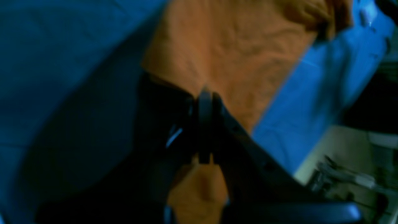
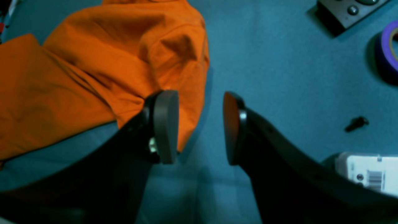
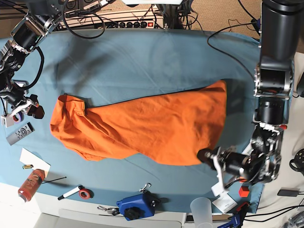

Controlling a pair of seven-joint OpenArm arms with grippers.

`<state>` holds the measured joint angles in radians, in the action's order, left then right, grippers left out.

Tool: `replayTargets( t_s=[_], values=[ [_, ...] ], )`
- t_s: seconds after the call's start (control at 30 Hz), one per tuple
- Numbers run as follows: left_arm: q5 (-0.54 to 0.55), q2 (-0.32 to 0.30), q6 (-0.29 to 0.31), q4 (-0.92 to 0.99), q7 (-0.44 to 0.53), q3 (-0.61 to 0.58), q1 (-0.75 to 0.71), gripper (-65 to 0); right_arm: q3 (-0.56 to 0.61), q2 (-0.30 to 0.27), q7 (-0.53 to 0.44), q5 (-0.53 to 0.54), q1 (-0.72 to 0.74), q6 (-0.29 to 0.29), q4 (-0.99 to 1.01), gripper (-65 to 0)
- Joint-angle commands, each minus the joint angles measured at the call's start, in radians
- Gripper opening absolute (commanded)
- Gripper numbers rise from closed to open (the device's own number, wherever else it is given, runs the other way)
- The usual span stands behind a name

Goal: Layout the t-shirt on the table in an organized manner, then fold the t-shirt properly
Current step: 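Drag the grasped edge with the left gripper toward the left arm's base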

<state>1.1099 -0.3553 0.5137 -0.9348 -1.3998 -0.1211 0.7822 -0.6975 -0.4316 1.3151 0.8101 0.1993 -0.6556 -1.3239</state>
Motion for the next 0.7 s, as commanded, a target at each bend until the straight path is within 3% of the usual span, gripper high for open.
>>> replayTargets(
  t_s=[0.0, 0.17, 0.4, 0.5, 0.67],
  values=[
    [0.080, -0.019, 0.016, -0.017, 0.004, 0.006, 0.022, -65.0, -0.002, -0.026, -0.034, 0.016, 0.019, -0.006, -0.016, -41.2],
    [0.303, -0.098, 0.077, -0.072, 0.004, 0.006, -0.111, -65.0, -0.002, -0.026, -0.037, 0.015, 0.019, -0.006, -0.016, -41.2],
    [0.344, -0.229, 0.093, -0.465, 0.004, 0.007, -0.447, -65.0, -0.002, -0.026, -0.037, 0.016, 0.019, -0.006, -0.016, -41.2],
    [0.265, -0.262, 0.116, -0.713, 0.004, 0.007, -0.626, -65.0, -0.002, -0.026, -0.036, 0.016, 0.019, -0.006, -0.016, -41.2],
    [-0.004, -0.265, 0.113, -1.027, 0.004, 0.007, -0.878, -65.0, -0.002, -0.026, -0.036, 0.016, 0.019, -0.006, -0.016, -41.2]
  ],
)
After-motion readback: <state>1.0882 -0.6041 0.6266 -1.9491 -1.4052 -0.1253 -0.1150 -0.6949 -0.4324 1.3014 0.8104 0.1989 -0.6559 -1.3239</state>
